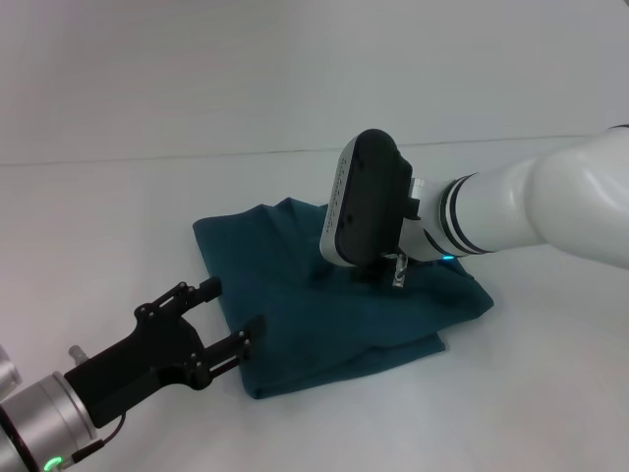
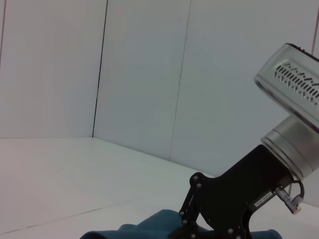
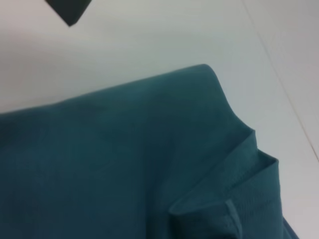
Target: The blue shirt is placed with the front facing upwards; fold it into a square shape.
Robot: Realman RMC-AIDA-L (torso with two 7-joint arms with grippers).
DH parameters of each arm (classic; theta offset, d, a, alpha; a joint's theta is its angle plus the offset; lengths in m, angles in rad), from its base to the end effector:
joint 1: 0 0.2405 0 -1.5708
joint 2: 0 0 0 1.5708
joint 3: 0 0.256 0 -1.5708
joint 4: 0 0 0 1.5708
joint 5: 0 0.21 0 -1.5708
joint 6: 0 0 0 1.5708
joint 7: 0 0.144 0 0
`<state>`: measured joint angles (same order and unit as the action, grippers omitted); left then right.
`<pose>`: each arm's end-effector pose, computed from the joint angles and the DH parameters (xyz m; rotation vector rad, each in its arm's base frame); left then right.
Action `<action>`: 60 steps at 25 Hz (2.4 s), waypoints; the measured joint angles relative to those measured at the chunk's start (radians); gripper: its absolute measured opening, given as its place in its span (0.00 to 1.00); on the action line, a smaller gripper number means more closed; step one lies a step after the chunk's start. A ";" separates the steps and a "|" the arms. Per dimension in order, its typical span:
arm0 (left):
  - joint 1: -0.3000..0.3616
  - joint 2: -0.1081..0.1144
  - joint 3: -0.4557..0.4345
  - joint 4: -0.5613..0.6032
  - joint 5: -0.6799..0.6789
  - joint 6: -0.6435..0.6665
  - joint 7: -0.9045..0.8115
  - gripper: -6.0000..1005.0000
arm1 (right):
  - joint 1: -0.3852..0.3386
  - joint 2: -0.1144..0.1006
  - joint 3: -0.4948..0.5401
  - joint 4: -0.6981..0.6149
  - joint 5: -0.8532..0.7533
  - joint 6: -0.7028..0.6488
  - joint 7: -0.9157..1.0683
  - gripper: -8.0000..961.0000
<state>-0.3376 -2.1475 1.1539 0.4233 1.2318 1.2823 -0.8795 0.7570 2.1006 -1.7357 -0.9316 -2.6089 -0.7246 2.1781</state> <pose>-0.2761 0.2933 -0.0642 -2.3653 -0.5471 -0.9104 0.1568 0.4168 -0.0885 -2.5184 -0.0713 -0.4345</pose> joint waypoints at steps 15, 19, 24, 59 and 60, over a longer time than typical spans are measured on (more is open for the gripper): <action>0.003 0.000 0.000 0.005 0.000 0.000 0.001 0.78 | -0.012 -0.005 0.167 -0.021 0.077 0.003 0.092 0.01; 0.004 0.000 0.000 0.006 0.000 0.000 0.001 0.78 | -0.021 -0.005 0.221 -0.016 0.075 0.028 0.133 0.01; 0.006 0.000 0.000 0.006 0.000 0.000 0.001 0.78 | -0.027 -0.008 0.268 0.001 0.035 0.058 0.195 0.01; 0.014 -0.004 -0.018 0.002 0.001 0.000 0.001 0.78 | -0.279 -0.004 0.110 -0.103 0.293 0.249 0.091 0.66; 0.014 -0.004 -0.018 0.002 0.001 0.000 0.001 0.78 | -0.295 -0.003 0.097 -0.092 0.339 0.277 0.064 0.67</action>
<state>-0.3236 -2.1518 1.1363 0.4258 1.2331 1.2825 -0.8788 0.4618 2.0978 -1.6384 -1.0235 -2.2694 -0.4477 2.2417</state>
